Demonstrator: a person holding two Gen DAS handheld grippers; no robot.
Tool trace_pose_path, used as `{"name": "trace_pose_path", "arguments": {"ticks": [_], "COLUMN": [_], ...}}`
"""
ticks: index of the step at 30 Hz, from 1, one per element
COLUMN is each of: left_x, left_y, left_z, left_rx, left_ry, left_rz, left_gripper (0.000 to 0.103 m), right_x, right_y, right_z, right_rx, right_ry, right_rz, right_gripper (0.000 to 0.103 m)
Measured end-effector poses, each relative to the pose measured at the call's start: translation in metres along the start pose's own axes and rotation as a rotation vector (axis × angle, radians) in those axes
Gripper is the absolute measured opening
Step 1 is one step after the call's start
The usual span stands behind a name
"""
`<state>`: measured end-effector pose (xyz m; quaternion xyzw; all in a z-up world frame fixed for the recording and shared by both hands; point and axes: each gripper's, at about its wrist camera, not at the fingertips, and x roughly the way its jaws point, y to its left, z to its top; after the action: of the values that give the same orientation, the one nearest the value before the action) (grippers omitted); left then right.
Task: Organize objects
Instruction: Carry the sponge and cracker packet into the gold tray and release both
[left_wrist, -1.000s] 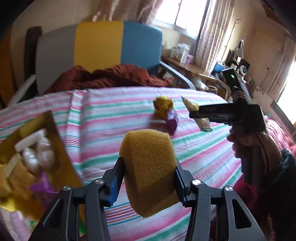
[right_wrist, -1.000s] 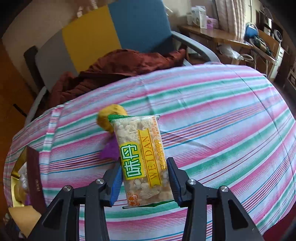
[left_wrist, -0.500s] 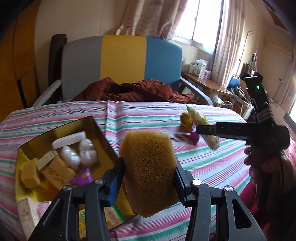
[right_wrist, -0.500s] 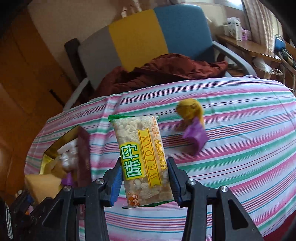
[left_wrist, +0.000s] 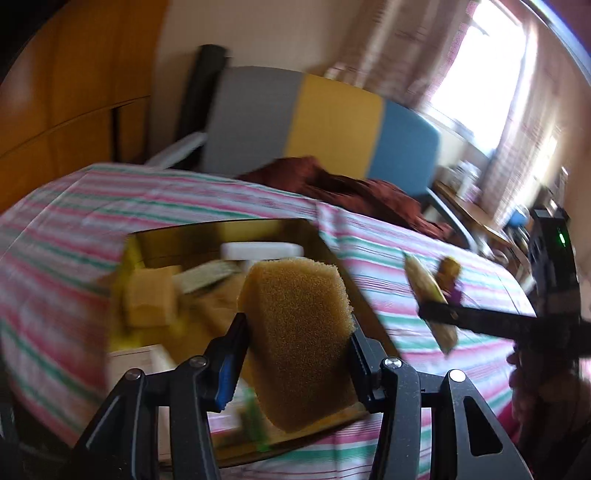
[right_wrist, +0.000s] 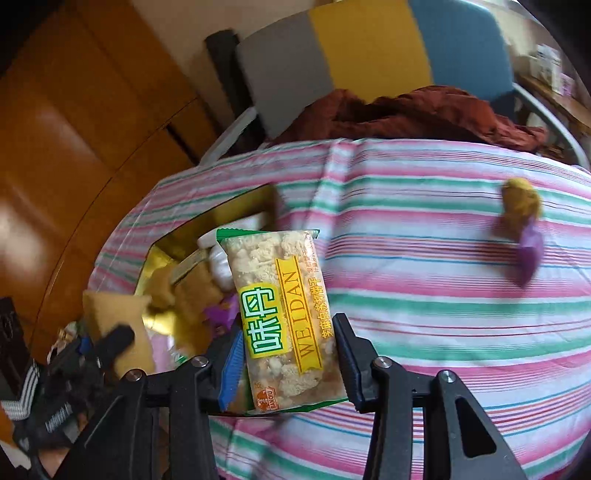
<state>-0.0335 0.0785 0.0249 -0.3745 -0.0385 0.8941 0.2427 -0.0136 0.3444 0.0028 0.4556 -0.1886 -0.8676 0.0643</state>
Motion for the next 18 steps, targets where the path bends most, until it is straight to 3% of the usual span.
{"name": "trace_pose_path", "arguments": {"ticks": [8,18], "left_x": [-0.019,-0.002], "left_y": [0.071,0.053], "left_z": [-0.009,-0.003], "left_rx": [-0.14,-0.112], "left_ry": [-0.013,0.014], "left_rz": [0.101,0.058], "left_gripper": [0.051,0.051], "right_x": [0.028,0.043], "right_y": [0.042,0.048], "right_z": [0.001,0.005], "right_rx": [-0.083,-0.093], "right_ry": [0.037,0.069], "right_rz": [0.033,0.023], "right_gripper": [0.045,0.045]}}
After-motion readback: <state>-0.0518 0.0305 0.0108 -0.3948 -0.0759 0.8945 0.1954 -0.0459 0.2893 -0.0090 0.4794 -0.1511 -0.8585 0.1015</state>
